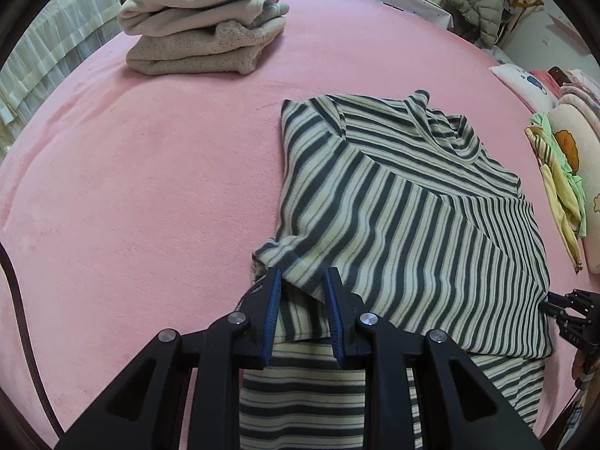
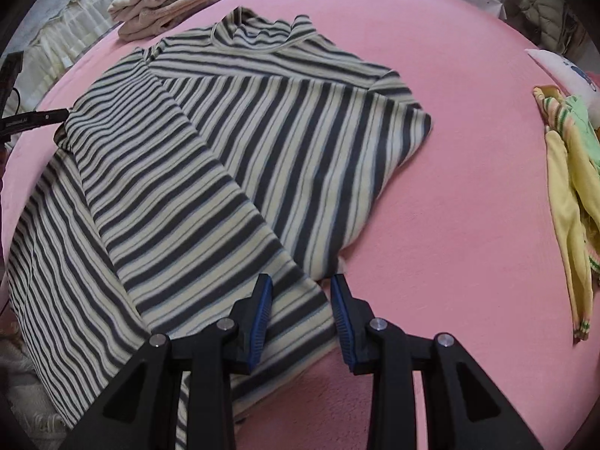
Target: Fold small clothes
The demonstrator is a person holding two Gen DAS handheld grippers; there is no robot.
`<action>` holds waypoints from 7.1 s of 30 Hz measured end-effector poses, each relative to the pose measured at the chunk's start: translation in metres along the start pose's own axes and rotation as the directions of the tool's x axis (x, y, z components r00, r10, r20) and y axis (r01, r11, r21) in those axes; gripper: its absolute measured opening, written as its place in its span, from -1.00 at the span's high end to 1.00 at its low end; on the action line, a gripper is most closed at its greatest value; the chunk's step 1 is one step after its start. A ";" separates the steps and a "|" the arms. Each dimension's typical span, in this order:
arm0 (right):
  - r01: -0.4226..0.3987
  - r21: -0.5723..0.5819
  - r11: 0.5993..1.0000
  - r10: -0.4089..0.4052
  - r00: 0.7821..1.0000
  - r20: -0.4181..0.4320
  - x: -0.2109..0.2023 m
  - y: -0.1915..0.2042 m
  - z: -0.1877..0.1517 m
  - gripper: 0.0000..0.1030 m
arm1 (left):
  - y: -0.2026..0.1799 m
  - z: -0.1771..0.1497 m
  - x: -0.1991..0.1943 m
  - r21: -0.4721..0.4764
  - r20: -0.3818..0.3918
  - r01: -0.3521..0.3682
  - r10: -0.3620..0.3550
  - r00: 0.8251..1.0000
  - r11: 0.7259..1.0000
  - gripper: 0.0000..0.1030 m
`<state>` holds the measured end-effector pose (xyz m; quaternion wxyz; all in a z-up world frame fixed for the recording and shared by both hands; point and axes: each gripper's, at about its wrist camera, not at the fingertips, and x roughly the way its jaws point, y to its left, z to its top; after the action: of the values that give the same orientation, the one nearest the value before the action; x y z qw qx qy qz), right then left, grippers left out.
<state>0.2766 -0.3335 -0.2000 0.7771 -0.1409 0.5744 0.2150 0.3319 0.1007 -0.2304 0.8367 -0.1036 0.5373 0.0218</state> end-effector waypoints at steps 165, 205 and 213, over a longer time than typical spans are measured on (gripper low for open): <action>0.142 0.396 0.907 -0.217 0.965 0.149 -0.155 0.180 -0.256 0.39 | 0.080 -0.263 -0.135 0.044 0.002 0.005 -0.005 1.000 0.999 -0.38; 0.025 0.532 0.846 -0.064 0.996 0.055 -0.096 0.159 -0.299 0.39 | 0.102 -0.333 -0.061 -0.141 -0.227 0.259 -0.286 0.931 0.955 0.24; -0.052 0.539 0.841 0.014 0.997 0.074 -0.092 0.159 -0.297 0.83 | 0.095 -0.327 -0.065 -0.114 -0.205 0.269 -0.287 0.936 0.957 0.84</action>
<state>-0.0723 -0.3493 -0.1973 0.8005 0.1009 0.5875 0.0623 -0.0022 0.1341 -0.3168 0.7617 -0.2153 0.6050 -0.0857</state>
